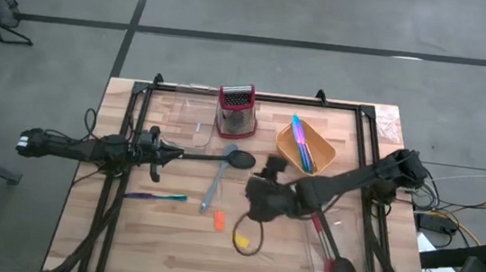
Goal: Pick & Place Kitchen Items
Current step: Put the black serving spoon into the bottom transparent bin
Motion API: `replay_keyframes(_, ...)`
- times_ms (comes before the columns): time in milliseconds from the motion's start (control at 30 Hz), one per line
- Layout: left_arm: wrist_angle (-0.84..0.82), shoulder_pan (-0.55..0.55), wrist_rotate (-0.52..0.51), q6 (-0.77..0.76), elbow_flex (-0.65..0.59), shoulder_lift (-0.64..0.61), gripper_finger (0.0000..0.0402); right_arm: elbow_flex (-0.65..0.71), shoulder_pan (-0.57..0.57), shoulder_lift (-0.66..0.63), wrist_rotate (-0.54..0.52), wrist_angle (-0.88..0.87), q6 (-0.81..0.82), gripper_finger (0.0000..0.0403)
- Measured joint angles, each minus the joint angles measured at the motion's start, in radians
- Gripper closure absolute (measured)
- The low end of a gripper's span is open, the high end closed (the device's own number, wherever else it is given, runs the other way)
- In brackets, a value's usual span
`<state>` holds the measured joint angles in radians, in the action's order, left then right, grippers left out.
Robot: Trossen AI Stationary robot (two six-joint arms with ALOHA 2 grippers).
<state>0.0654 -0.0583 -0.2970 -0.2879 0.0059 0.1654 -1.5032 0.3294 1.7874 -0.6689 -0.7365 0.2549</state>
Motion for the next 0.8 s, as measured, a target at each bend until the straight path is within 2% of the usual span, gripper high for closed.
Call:
replay_keyframes(333, 0.000, 0.000, 0.000, 0.000, 0.000, 0.000, 0.0380, 0.003, -0.149, 0.001, 0.175, 0.177, -0.155, 0.0263)
replay_keyframes(600, 0.000, 0.000, 0.000, 0.000, 0.000, 0.000, 0.0381, 0.005, -0.242, 0.054, 0.278, 0.254, -0.217, 0.0225)
replay_keyframes(800, 0.000, 0.000, 0.000, 0.000, 0.000, 0.000, 0.0378, 0.005, -0.289, 0.107, 0.282, 0.309, -0.270, 0.0201)
